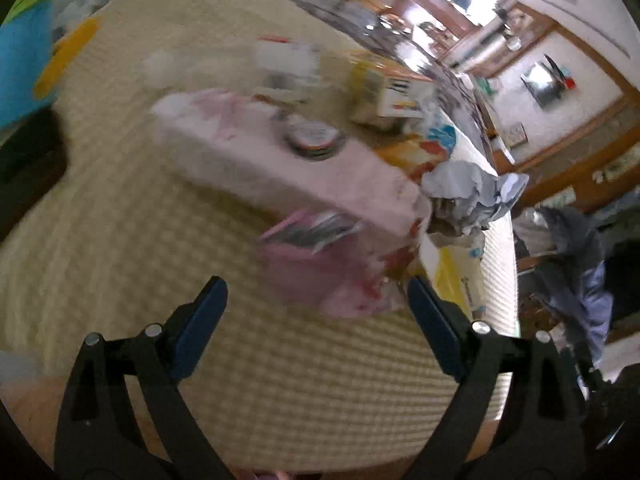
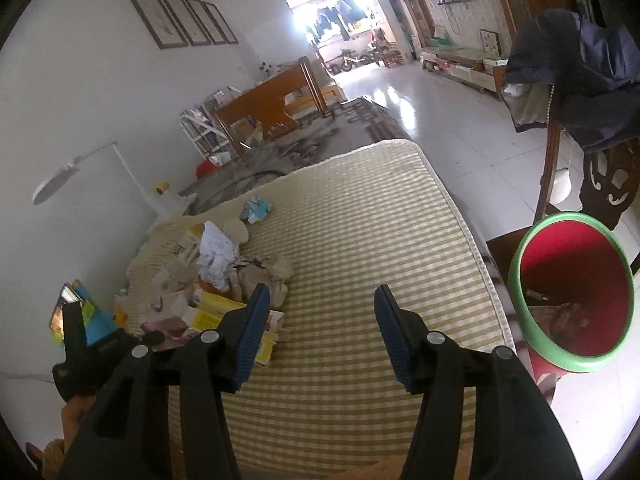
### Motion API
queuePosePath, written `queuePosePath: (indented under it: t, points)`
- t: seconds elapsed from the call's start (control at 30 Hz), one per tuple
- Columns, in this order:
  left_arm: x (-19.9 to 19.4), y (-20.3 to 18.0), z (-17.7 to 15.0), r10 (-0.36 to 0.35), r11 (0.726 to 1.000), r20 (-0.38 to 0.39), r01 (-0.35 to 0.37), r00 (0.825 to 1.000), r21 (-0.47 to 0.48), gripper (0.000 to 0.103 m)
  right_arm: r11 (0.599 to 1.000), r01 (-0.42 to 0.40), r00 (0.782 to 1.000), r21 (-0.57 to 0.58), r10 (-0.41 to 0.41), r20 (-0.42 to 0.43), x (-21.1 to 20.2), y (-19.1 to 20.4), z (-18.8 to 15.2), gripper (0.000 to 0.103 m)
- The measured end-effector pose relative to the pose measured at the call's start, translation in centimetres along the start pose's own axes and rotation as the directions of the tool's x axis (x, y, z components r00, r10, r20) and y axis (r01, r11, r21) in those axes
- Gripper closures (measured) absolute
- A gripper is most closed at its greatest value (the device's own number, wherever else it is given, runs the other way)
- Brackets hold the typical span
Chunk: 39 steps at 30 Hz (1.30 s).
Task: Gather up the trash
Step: 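Move both tools back over the bed cover trash, then grasp the pink wrapper with the left tool while the right tool approaches the Pocky wrapper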
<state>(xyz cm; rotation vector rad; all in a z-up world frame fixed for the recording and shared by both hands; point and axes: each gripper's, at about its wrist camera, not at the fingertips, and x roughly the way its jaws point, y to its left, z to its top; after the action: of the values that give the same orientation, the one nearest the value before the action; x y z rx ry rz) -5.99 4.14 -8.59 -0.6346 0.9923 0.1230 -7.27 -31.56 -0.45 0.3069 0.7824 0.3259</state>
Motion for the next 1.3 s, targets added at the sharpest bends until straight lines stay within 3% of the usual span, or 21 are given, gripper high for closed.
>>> queuePosePath:
  t: [0.07, 0.13, 0.17, 0.23, 0.37, 0.5, 0.57, 0.63, 0.8, 0.87, 0.97, 1.07, 1.17, 1.3]
  points:
    - [1.3, -0.5, 0.2, 0.012, 1.000, -0.027, -0.011, 1.000, 0.020, 0.014, 1.000, 0.009, 1.000, -0.018, -0.010, -0.010, 0.3, 0.0, -0.1, 0.049]
    - [2.7, -0.2, -0.1, -0.028, 0.999, -0.076, 0.026, 0.997, -0.026, 0.033, 0.999, 0.019, 1.000, -0.033, -0.019, -0.019, 0.5, 0.3, -0.2, 0.049]
    - [2.5, -0.1, -0.2, -0.021, 0.999, -0.054, 0.020, 0.998, -0.026, 0.036, 0.999, 0.021, 0.999, -0.037, -0.022, -0.026, 0.7, 0.4, -0.2, 0.049]
    - [2.4, -0.3, -0.1, -0.048, 0.999, -0.051, 0.047, 0.998, -0.025, 0.059, 0.999, 0.017, 0.999, -0.049, -0.019, -0.046, 1.4, 0.8, -0.2, 0.049]
    - [2.1, 0.2, 0.1, -0.088, 0.994, -0.009, 0.087, 0.996, -0.069, 0.079, 0.988, -0.010, 0.998, -0.155, -0.001, -0.071, 2.9, 4.0, 0.6, 0.049]
    - [0.5, 0.6, 0.2, -0.108, 0.989, 0.055, 0.112, 0.993, -0.093, 0.084, 0.952, -0.065, 0.995, -0.298, 0.038, -0.095, 4.9, 9.2, 2.5, 0.049]
    - [-0.6, 0.8, 0.3, -0.120, 0.986, 0.095, 0.130, 0.988, -0.107, 0.084, 0.924, -0.123, 0.987, -0.362, 0.077, -0.141, 6.6, 12.6, 3.6, 0.040]
    - [-1.5, 1.0, 0.6, -0.130, 0.980, 0.141, 0.149, 0.981, -0.129, 0.084, 0.889, -0.161, 0.979, -0.428, 0.090, -0.180, 8.3, 15.5, 4.2, 0.038]
    - [-3.8, 2.7, 1.1, -0.147, 0.959, 0.248, 0.199, 0.957, -0.200, 0.084, 0.743, -0.208, 0.948, -0.636, -0.007, -0.317, 15.4, 22.2, 3.1, 0.038]
    - [-5.1, 3.0, 1.7, -0.124, 0.956, 0.319, 0.199, 0.940, -0.214, 0.084, 0.711, -0.223, 0.934, -0.667, -0.041, -0.356, 17.5, 23.2, 2.1, 0.038]
    - [-7.3, 3.3, 2.5, -0.071, 0.962, 0.427, 0.174, 0.901, -0.208, 0.084, 0.688, -0.239, 0.925, -0.686, -0.054, -0.377, 19.3, 23.9, 0.7, 0.038]
    - [-8.8, 3.2, 2.7, -0.013, 0.968, 0.502, 0.136, 0.865, -0.209, 0.084, 0.710, -0.263, 0.918, -0.653, -0.025, -0.397, 20.1, 24.0, 0.1, 0.038]
    - [-9.0, 3.5, 2.6, -0.008, 0.967, 0.516, 0.138, 0.856, -0.214, 0.084, 0.723, -0.251, 0.925, -0.643, -0.016, -0.379, 20.4, 24.3, 0.0, 0.038]
    - [-9.8, 5.5, 2.4, -0.023, 0.960, 0.512, 0.162, 0.858, -0.228, 0.084, 0.659, -0.260, 0.926, -0.706, -0.039, -0.377, 20.2, 26.1, -0.5, 0.034]
